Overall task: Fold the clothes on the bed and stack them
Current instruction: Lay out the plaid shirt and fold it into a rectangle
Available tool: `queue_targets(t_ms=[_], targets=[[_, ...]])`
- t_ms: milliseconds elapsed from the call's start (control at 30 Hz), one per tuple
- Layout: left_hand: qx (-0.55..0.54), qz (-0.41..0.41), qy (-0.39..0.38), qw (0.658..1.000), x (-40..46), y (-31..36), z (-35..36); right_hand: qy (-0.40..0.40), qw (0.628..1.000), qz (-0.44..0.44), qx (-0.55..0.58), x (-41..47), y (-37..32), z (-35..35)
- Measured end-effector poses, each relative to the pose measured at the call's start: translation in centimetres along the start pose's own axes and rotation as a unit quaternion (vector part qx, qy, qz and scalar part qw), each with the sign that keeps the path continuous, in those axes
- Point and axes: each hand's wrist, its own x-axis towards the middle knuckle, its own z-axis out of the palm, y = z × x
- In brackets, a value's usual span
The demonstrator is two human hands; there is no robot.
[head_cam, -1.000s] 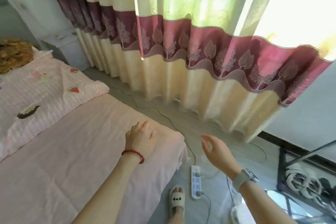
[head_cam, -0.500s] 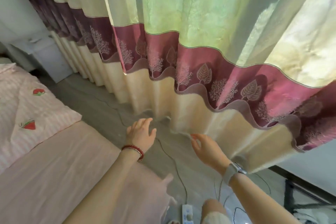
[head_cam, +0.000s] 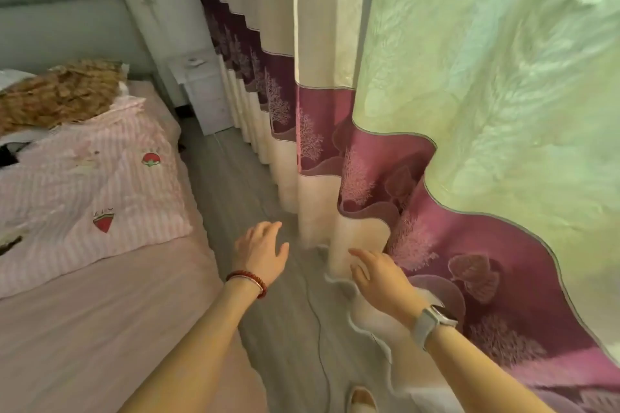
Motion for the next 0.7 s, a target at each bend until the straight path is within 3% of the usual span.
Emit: queue_targets(t_ms=[133,267,500,700], targets=[[-0.017,-0.073,0.031,0.997,3.7,0.4,-1.6,-0.038,0.996,-0.074,-0.021,8.1,-0.5,-2.4],[-0.007,-0.176,0.082,0.981,5.7,-3.1,-5.2,-0.077,0.981,-0.173,-0.039,15.9,-5.6,-2.7],[-0.007,-0.329,0.14,0.934,10.2,-13.3,-10.2,-0.131,0.941,-0.311,-0.036,28.5,-16.9,0.0],[-0.03,-0.387,0.174,0.905,20.4,-25.0,-14.6,-0.162,0.918,-0.362,-0.03,42.2,-29.0,3.1]])
